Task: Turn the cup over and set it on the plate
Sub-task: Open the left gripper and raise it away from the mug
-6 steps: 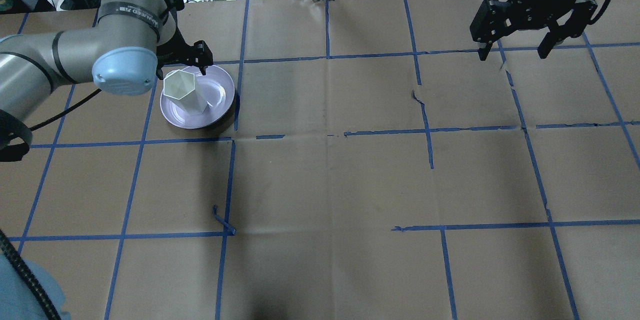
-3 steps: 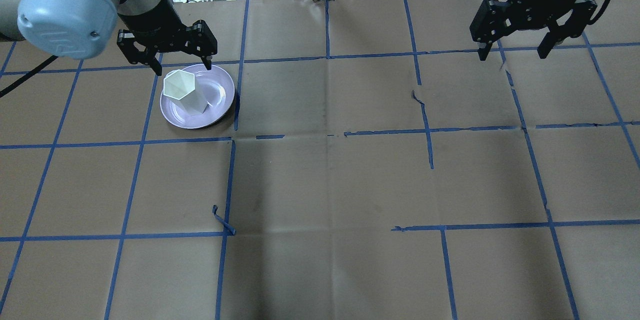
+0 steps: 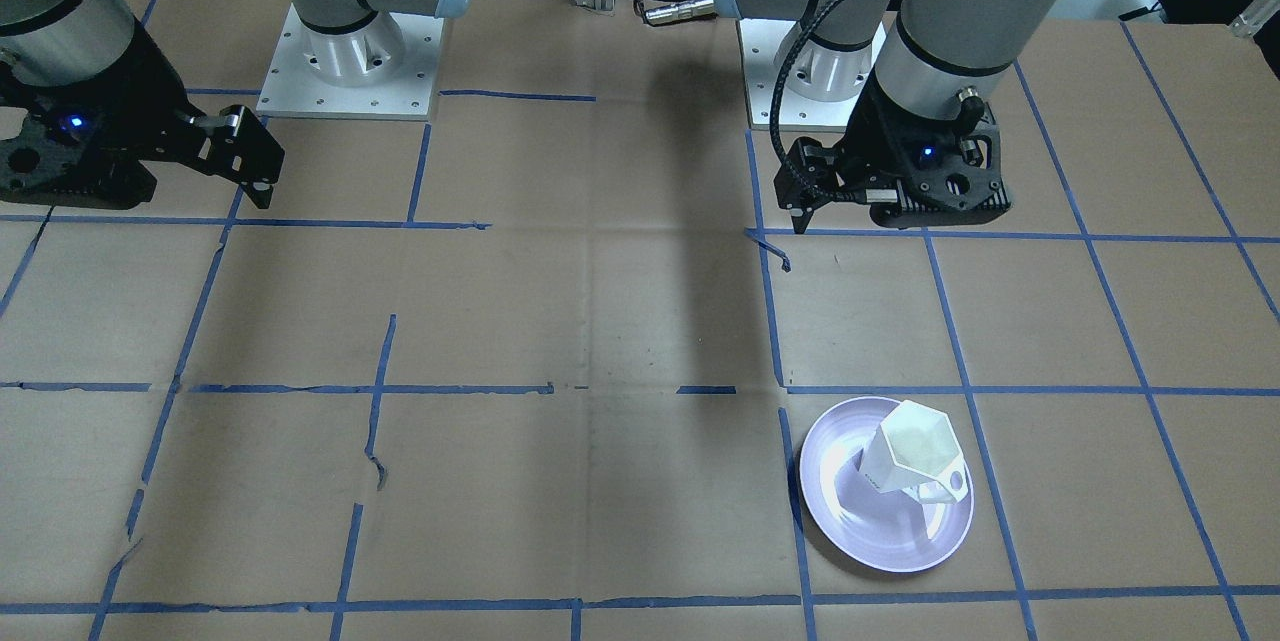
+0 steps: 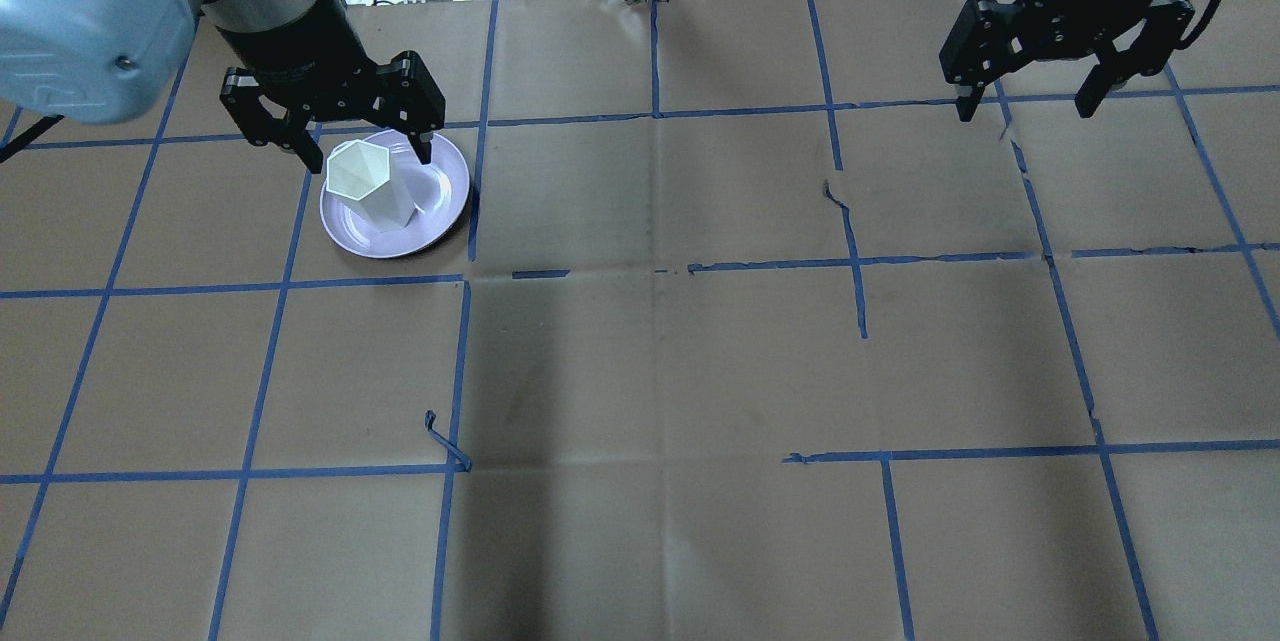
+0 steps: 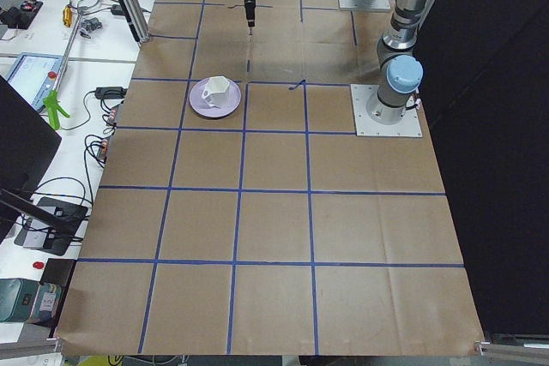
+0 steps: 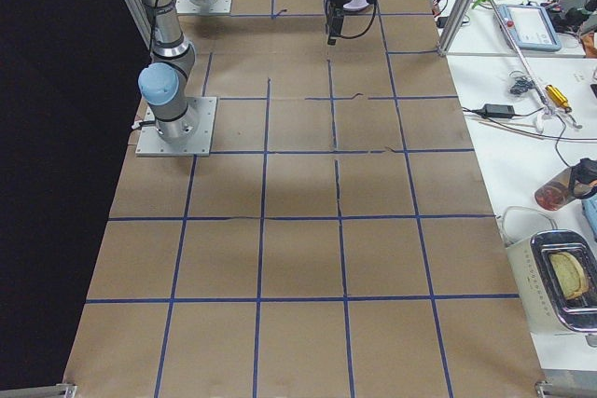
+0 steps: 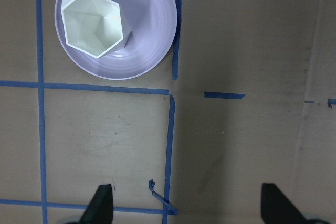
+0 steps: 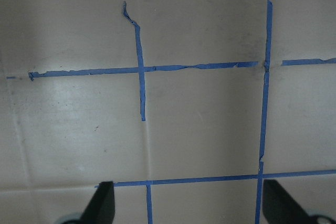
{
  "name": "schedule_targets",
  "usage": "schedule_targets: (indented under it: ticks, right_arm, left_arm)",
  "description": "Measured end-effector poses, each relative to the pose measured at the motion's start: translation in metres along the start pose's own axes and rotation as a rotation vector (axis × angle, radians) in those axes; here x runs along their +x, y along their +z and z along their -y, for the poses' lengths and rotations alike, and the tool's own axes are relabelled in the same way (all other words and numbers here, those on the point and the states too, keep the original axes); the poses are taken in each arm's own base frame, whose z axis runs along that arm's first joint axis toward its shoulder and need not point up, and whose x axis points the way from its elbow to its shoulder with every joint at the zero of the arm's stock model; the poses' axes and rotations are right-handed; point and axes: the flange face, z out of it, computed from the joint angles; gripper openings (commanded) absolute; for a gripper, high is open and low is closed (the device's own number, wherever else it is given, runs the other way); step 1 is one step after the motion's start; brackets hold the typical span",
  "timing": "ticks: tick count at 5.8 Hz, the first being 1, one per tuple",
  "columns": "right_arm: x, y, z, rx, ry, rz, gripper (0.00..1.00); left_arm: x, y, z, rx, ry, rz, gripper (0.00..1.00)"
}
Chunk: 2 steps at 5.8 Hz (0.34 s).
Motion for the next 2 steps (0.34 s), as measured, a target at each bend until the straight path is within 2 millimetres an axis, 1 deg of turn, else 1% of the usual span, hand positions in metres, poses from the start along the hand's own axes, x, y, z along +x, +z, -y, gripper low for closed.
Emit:
schedule_targets:
  ticks: [2]
  right_arm:
    - [0.0000, 0.0000, 0.0000, 0.000, 0.000, 0.000, 1.00]
  left_arm:
    - [0.0010, -0.0053, -0.0039, 0.007, 0.002, -0.005, 1.00]
